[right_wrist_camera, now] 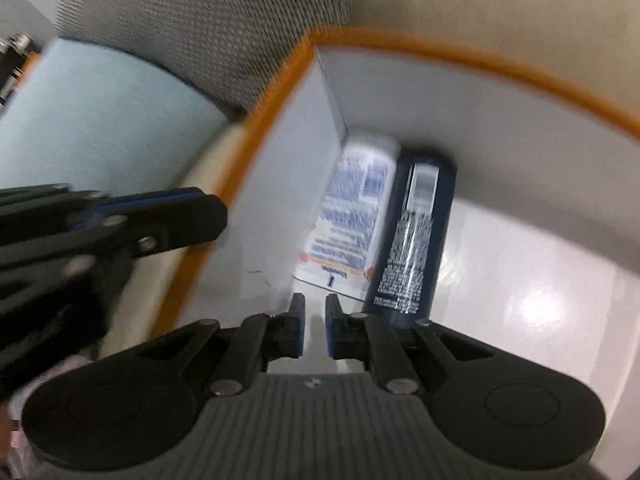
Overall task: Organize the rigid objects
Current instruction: 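Move both tools back to the items in front of the box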
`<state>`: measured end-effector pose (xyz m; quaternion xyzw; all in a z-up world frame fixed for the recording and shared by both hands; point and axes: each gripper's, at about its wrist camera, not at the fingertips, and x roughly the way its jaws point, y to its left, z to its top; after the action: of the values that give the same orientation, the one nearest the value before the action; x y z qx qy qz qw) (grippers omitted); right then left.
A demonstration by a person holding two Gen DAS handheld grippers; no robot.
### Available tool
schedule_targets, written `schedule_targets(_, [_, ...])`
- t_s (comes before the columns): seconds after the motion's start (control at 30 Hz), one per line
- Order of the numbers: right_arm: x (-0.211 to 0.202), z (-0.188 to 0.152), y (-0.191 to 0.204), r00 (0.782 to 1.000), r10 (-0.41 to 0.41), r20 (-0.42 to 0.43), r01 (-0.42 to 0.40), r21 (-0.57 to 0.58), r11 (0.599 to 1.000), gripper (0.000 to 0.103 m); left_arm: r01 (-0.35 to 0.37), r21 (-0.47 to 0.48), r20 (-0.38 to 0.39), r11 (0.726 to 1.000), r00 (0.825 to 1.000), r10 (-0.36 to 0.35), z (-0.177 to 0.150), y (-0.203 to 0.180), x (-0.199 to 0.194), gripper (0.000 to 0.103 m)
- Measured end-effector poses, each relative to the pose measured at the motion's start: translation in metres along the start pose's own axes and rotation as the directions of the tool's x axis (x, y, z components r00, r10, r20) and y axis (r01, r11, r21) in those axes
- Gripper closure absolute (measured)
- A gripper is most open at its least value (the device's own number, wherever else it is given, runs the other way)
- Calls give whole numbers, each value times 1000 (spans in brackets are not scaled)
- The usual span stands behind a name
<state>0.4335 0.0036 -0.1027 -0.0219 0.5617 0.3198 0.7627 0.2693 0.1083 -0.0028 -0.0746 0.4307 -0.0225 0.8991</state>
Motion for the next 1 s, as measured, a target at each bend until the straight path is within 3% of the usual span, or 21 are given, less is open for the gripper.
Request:
schedule_targets(0.17, [-69, -38, -3, 980, 16, 197, -19, 14, 1000, 91, 55, 18, 109, 998, 992, -57, -19, -13, -52, 97])
schedule_targets(0.33, [-121, -93, -5, 948, -26, 317, 4, 70, 998, 89, 132, -8, 81, 991, 988, -131, -52, -23, -78, 96])
schedule_targets(0.43, [-135, -133, -7, 930, -97, 355, 64, 105, 992, 81, 161, -15, 31, 987, 987, -161, -74, -31, -83, 96])
schedule_targets(0.5, [-136, -160, -11, 923, -141, 357, 90, 154, 984, 81, 192, -29, -13, 981, 981, -193, -90, -39, -81, 96])
schedule_targets(0.6, [-131, -199, -22, 920, -200, 337, 124, 232, 965, 81, 250, -51, -81, 967, 964, -253, -112, -45, -72, 87])
schedule_targets(0.7, [-118, -231, -29, 924, -267, 273, 191, 274, 943, 80, 283, -22, -141, 959, 948, -284, -131, -60, -66, 87])
schedule_targets(0.83, [-98, -256, -31, 938, -266, 221, 202, 274, 940, 76, 325, 1, -215, 946, 924, -317, -150, -75, -55, 85])
schedule_targets(1.0, [-89, -263, -26, 952, -233, 201, 190, 210, 959, 59, 302, 4, -251, 953, 923, -292, -161, -85, -43, 81])
